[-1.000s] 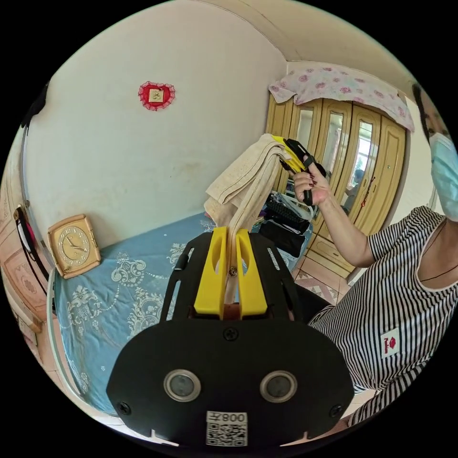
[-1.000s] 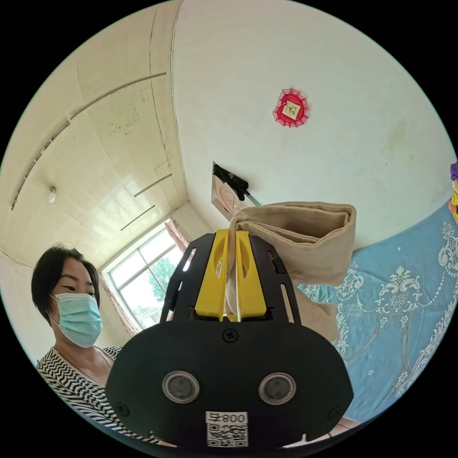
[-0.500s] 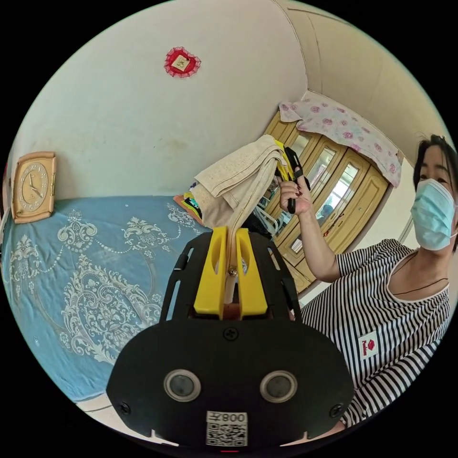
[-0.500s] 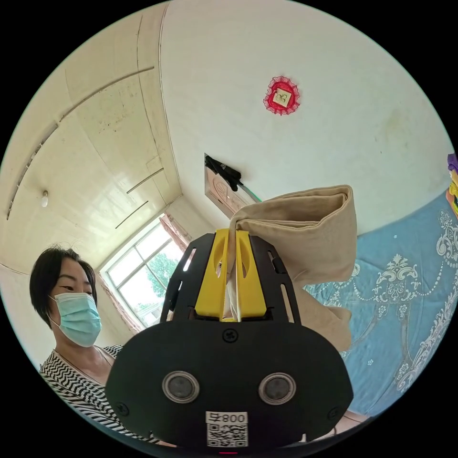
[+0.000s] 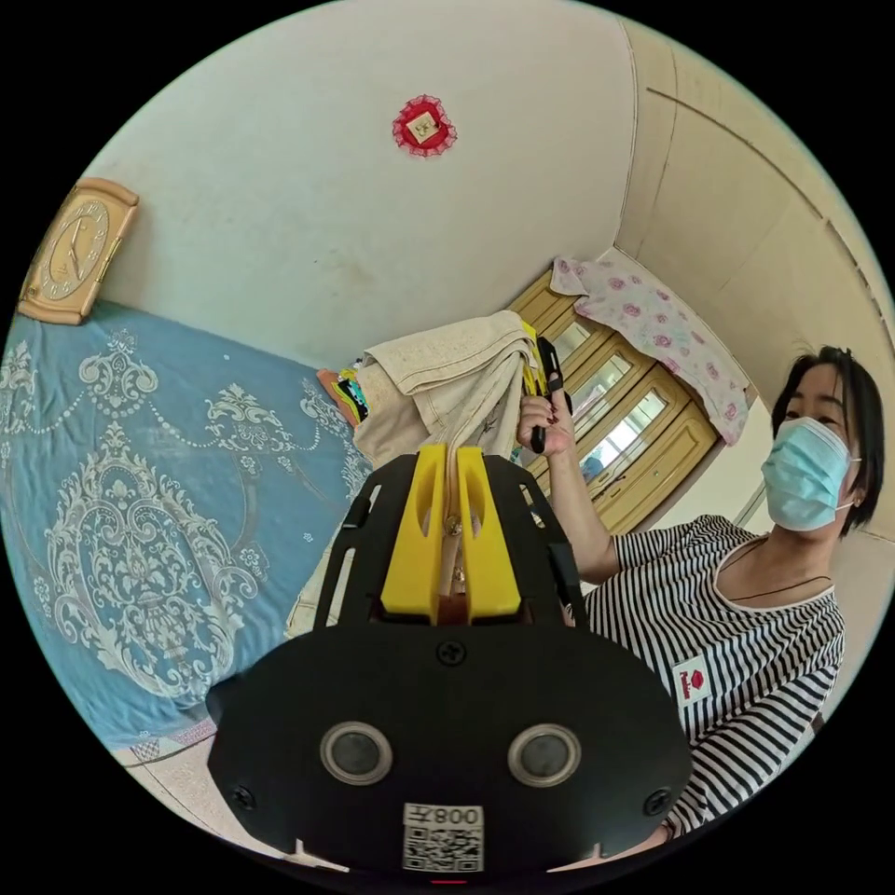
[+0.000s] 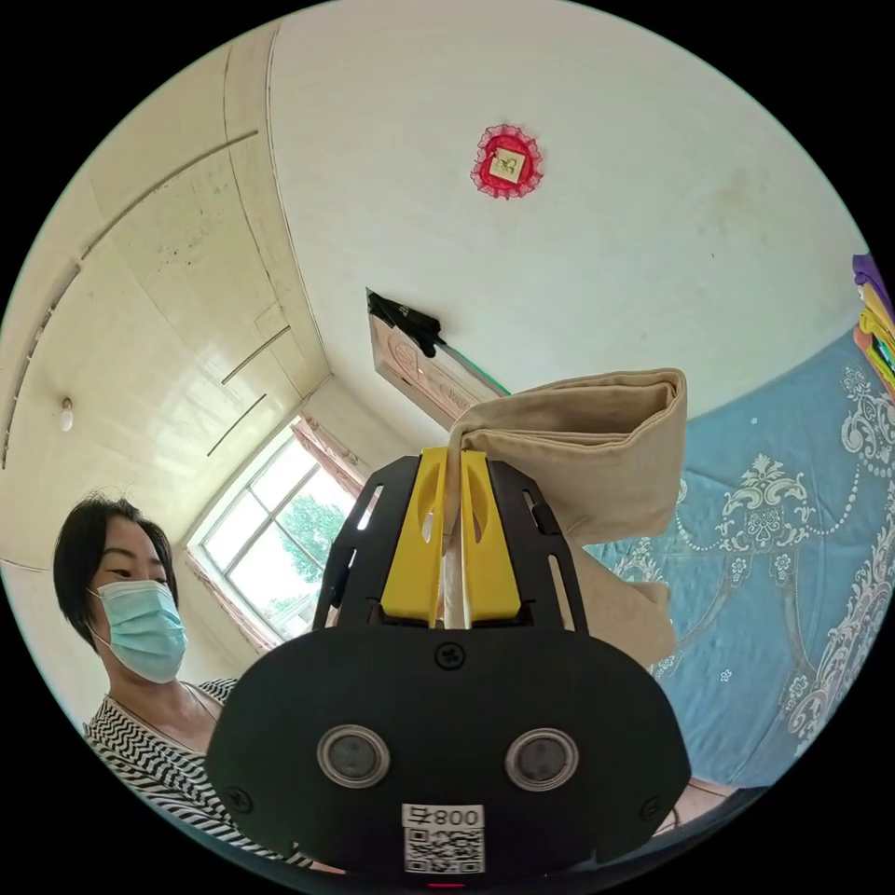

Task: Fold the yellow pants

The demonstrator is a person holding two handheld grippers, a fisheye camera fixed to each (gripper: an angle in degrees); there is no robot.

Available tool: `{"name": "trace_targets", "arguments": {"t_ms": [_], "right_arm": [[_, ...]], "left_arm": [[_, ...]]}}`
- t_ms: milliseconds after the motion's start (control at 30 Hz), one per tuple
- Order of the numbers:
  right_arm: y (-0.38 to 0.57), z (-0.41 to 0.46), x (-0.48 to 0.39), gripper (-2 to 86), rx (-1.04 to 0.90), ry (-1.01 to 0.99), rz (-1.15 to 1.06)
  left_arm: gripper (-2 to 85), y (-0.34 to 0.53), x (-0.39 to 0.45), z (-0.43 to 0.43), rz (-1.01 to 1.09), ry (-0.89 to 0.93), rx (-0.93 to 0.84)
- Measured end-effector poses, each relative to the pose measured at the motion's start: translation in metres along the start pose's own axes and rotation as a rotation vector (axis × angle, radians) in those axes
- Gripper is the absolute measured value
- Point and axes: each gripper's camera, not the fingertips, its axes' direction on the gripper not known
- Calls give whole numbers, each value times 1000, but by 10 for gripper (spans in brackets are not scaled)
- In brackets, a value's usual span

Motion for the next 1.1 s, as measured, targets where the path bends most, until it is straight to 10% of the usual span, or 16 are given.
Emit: {"name": "trace_targets", "arguments": {"t_ms": [400, 600, 700, 1100], "right_arm": [[-4, 19, -19, 22, 50, 74, -183], [52, 26, 133, 10, -120, 455, 192], [88, 21, 178, 11, -253, 616, 294], [15, 235, 238, 75, -681, 786, -221]], "left_arm": [[22, -152, 74, -76, 410, -500, -158], [49, -161, -107, -40, -23, -881, -508], [70, -110, -160, -56, -243, -725, -468], [136, 38, -197, -162, -691, -721, -249]]}}
